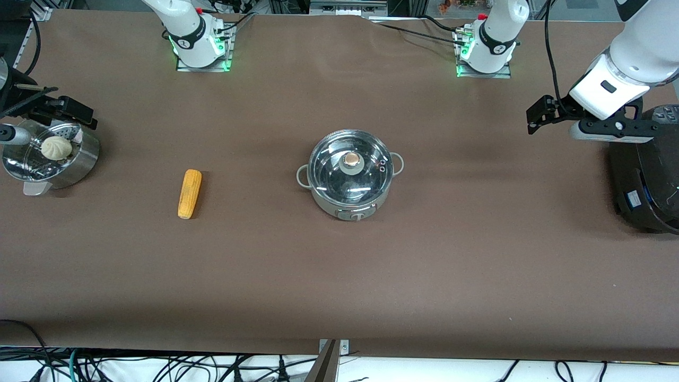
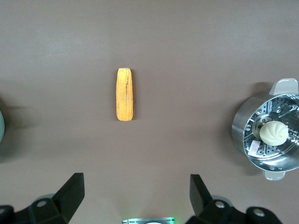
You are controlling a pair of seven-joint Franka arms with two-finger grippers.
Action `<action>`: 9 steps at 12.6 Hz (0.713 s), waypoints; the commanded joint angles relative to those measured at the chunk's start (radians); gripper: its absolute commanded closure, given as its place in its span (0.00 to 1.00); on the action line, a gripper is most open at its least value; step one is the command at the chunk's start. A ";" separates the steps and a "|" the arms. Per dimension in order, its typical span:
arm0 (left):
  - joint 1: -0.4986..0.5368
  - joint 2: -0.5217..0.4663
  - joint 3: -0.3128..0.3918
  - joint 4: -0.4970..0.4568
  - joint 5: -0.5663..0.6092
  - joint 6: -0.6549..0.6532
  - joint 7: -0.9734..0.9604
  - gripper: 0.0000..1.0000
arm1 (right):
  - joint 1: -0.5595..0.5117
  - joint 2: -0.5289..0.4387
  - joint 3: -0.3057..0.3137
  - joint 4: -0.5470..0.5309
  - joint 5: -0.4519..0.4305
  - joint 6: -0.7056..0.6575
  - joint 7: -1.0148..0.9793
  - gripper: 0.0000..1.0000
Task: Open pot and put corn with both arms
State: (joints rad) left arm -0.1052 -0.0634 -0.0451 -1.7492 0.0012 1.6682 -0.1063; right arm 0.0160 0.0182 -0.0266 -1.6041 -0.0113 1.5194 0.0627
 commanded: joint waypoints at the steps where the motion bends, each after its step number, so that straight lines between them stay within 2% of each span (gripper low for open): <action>1: -0.007 0.016 -0.004 0.026 0.011 -0.039 0.013 0.00 | 0.001 0.012 0.001 0.030 -0.010 -0.010 -0.009 0.00; 3: -0.020 0.034 -0.022 0.034 0.010 -0.051 0.013 0.00 | 0.001 0.012 0.001 0.030 -0.010 -0.010 -0.012 0.00; 8: -0.037 0.109 -0.125 0.062 -0.009 -0.056 -0.004 0.00 | -0.004 0.014 -0.001 0.036 -0.012 -0.005 -0.015 0.00; 9: -0.045 0.167 -0.172 0.123 -0.033 -0.057 -0.047 0.00 | 0.001 0.058 -0.001 0.036 -0.019 0.033 -0.014 0.00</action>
State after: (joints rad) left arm -0.1398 0.0262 -0.1620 -1.7302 -0.0086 1.6325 -0.1125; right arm 0.0155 0.0207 -0.0274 -1.6022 -0.0118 1.5265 0.0627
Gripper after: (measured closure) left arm 0.000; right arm 0.000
